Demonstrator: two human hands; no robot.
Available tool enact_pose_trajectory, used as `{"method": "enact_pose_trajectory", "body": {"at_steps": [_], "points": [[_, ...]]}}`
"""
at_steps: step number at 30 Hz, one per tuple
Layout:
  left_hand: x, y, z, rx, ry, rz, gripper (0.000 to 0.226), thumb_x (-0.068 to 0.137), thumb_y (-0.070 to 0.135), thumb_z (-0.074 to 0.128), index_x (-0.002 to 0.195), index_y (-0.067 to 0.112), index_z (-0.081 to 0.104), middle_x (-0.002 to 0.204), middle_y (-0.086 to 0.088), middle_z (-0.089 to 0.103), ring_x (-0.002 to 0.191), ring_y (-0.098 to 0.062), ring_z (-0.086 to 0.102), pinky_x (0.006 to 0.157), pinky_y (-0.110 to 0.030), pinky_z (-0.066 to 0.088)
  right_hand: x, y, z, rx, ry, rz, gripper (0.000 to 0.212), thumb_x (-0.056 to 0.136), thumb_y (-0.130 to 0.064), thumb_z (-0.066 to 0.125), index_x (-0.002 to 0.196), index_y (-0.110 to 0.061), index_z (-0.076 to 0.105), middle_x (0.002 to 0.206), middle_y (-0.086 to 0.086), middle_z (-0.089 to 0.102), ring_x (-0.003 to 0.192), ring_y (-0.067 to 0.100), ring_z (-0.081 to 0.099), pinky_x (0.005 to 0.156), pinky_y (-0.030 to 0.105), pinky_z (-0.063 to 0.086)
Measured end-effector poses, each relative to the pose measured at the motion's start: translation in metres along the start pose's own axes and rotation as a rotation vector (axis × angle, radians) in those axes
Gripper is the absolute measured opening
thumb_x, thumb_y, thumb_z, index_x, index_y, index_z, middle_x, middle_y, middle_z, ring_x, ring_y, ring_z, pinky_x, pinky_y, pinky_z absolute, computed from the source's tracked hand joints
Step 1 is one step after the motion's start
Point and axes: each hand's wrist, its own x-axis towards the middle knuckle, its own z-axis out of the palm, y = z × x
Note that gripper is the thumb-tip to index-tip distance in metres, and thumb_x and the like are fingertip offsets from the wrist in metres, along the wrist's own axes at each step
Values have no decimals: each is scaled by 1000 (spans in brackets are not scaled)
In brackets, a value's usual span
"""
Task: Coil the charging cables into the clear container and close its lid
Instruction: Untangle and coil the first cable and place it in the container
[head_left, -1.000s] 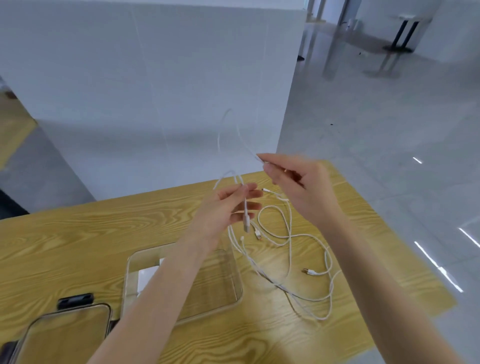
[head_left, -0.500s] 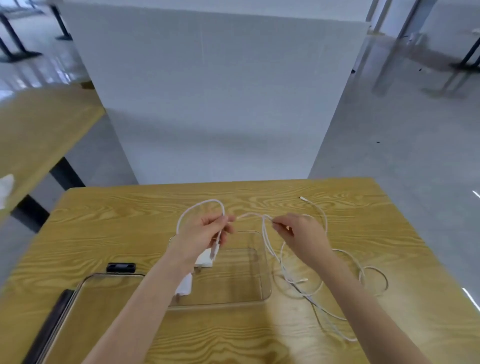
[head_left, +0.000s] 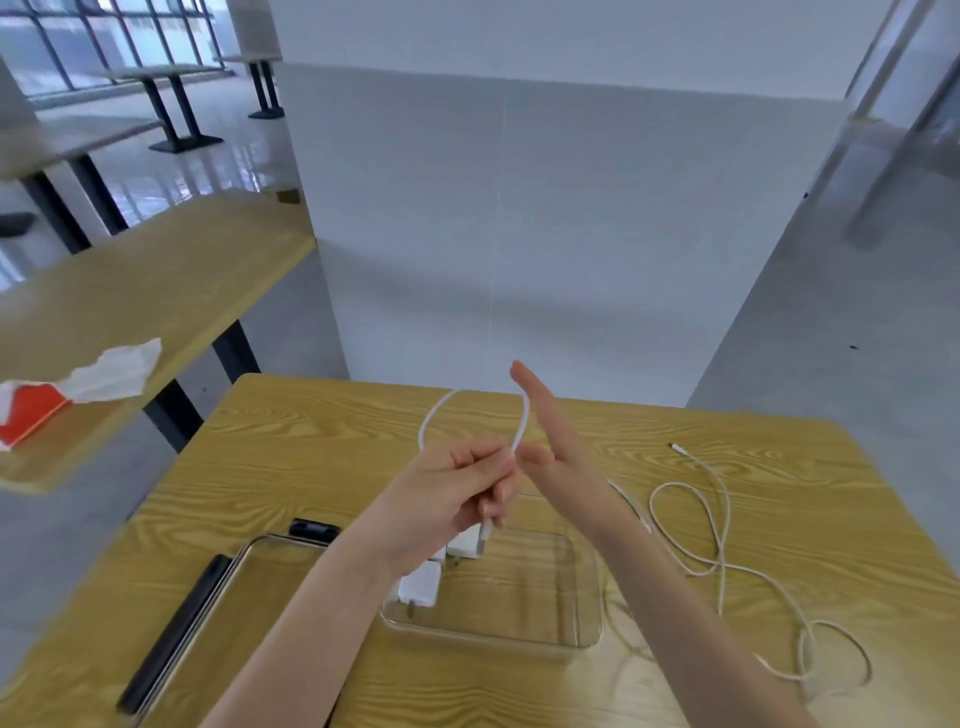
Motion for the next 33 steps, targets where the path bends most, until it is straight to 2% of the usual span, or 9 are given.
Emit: {"method": "enact_pose_trajectory", "body": {"at_steps": [3, 5, 7, 9, 12, 20, 25, 29, 33], "points": [[5, 2, 5, -150, -47, -19, 31, 92, 12, 43, 104, -10, 61, 54, 6, 42, 47, -7, 37, 57, -22, 46, 11, 7, 9, 134, -63, 74, 68, 83, -11, 48, 138, -46, 30, 116, -25, 55, 90, -8, 63, 74, 11, 51], [11, 0, 11, -153, -55, -17, 29, 95, 9, 39, 106, -12, 56, 53, 6, 44, 46, -6, 38, 54, -21, 46, 9, 8, 11, 251, -96, 154, 54, 95, 1, 36, 144, -19, 29, 63, -13, 67, 40, -5, 55, 39, 7, 42], [16, -1, 15, -185, -48, -9, 27, 96, 7, 37, 106, -11, 55, 52, 7, 49, 46, -5, 37, 49, -18, 43, 5, 8, 15, 375, -92, 368, 38, 97, 5, 30, 130, -10, 41, 28, -7, 47, 22, -2, 42, 29, 9, 33], [21, -2, 13, -230, -29, -10, 27, 96, 7, 38, 107, -11, 55, 53, 6, 50, 46, -5, 37, 46, -17, 39, 6, 4, 24, 569, -125, 438, 11, 88, -3, 47, 95, -10, 50, 40, 2, 55, 36, -1, 55, 43, 7, 43], [29, -4, -1, -288, 26, -11, 26, 96, 10, 39, 105, -5, 58, 58, 2, 46, 46, -6, 38, 45, -17, 39, 3, 14, 29, 532, -154, 455, 10, 84, -3, 53, 94, -2, 53, 78, 21, 63, 74, 28, 67, 75, 32, 57], [48, -20, -27, -255, 326, 28, 23, 97, 4, 39, 109, -3, 57, 65, -1, 62, 51, -7, 48, 49, -17, 40, -20, 32, 7, -147, -487, 484, 26, 93, -18, 51, 117, -14, 59, 55, -6, 53, 39, 2, 45, 44, 19, 43], [49, -31, -31, -109, 326, -52, 21, 97, 5, 41, 105, -1, 60, 88, -15, 71, 69, -14, 70, 64, -21, 57, -18, 2, -13, -485, -427, 255, 20, 93, -31, 53, 100, -25, 70, 53, -13, 45, 48, 0, 41, 52, 16, 28], [45, -36, -26, -45, 242, -97, 20, 96, 5, 45, 106, -2, 60, 95, -15, 71, 82, -18, 72, 71, -22, 57, -15, -22, -28, -459, -304, 142, 16, 89, -26, 59, 82, -23, 73, 41, -13, 44, 42, 4, 39, 48, 16, 31], [38, -37, -17, 113, 57, -105, 26, 96, 12, 46, 109, -2, 63, 101, -18, 71, 93, -23, 70, 81, -26, 56, -11, -22, -42, -354, -149, 104, 9, 84, -23, 67, 79, -29, 72, 56, -22, 61, 54, -4, 50, 55, 10, 37]]}}
